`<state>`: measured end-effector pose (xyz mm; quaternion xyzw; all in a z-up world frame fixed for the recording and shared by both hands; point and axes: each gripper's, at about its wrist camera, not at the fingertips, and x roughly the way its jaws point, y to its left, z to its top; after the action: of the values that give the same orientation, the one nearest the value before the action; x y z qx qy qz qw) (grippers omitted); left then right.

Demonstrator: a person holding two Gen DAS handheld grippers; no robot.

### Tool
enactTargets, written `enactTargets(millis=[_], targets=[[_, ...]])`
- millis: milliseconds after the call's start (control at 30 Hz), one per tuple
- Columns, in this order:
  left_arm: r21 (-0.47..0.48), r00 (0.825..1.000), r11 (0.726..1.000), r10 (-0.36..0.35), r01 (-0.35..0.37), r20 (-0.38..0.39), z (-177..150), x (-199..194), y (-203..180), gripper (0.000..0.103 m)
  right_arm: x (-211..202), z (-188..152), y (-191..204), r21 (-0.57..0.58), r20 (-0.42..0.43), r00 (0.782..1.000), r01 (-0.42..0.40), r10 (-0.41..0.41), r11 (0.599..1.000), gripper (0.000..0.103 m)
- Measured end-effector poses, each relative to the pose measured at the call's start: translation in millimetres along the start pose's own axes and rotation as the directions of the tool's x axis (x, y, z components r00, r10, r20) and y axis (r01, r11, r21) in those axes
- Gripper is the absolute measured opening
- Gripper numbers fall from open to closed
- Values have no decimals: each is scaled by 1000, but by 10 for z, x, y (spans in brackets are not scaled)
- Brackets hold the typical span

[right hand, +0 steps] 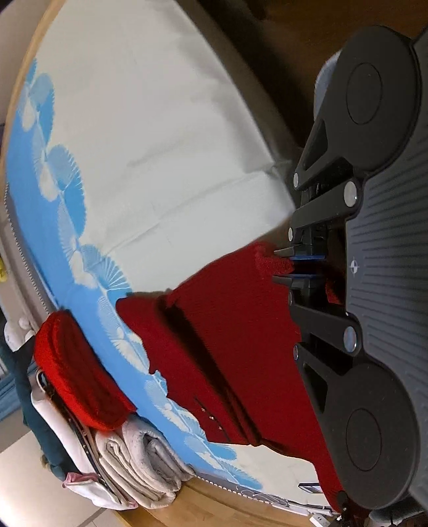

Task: Fold small clothes
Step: 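Grasp the sweater hem with the left gripper while the right gripper grasps it too, then fold the hem up over the sleeves toward the collar with both grippers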

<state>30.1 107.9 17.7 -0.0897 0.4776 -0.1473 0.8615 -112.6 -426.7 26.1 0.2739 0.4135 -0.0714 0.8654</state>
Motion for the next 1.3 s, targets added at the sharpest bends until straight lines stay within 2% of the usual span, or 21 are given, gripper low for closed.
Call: enactTargets(millis=[100,233,333,433,467,500,533,567,600,633,667,733,800,933,1000,1100,1200,1300], targets=[[18,999,1000,-20,20,43,252,-22,-88,19,32,186,139,-32,41,999,-14,16,999,7],[6,994,1000,-21,21,106,873,94,-147,19,299,784,440,-80,73,996,-49,55,996,7],[-36,993,999,21,-17,120,1494,451,-139,19,809,1431,765,-95,78,996,-39,47,995,7],[-115,990,990,89,-76,107,2176,1066,-37,22,1509,1981,1125,-90,88,996,-2,10,996,7],[-155,990,983,113,-98,90,2381,1316,34,31,1814,2198,1209,-61,90,996,22,-17,998,7],[-212,986,968,150,-132,69,2568,1560,130,57,2081,2347,1234,-8,103,994,46,-45,999,12],[-267,977,946,206,-186,48,2720,1775,227,74,2290,2450,1221,40,123,990,64,-69,997,17],[-305,968,926,247,-225,37,2809,1895,309,95,2503,2505,1173,100,136,985,88,-102,991,41],[-344,958,903,286,-256,37,2868,1982,401,99,2631,2505,1116,136,127,984,111,-129,984,69],[-378,953,888,301,-262,47,2881,2019,484,99,2708,2468,1052,166,120,983,118,-139,979,73],[-392,956,888,286,-241,59,2860,2028,577,99,2726,2398,973,191,130,984,92,-118,977,72],[-392,965,898,250,-199,81,2737,1977,677,100,2685,2202,837,194,125,990,41,-66,980,73],[-375,970,910,227,-177,92,2563,1921,701,100,2592,1981,742,172,119,991,44,-66,984,79],[-351,980,920,199,-175,32,2097,1881,548,100,2453,1626,667,149,76,993,76,-88,986,84],[-314,975,926,221,-209,4,1928,1907,427,100,2405,1526,726,118,51,995,73,-80,990,85],[-257,969,937,247,-237,8,1795,1949,305,100,2355,1460,808,100,113,990,73,-84,992,85],[-204,957,942,284,-266,63,1784,1998,230,100,2415,1506,898,69,177,978,100,-111,993,85],[-168,947,944,305,-285,106,1852,2089,209,100,2561,1604,1033,7,192,970,147,-146,989,85]])
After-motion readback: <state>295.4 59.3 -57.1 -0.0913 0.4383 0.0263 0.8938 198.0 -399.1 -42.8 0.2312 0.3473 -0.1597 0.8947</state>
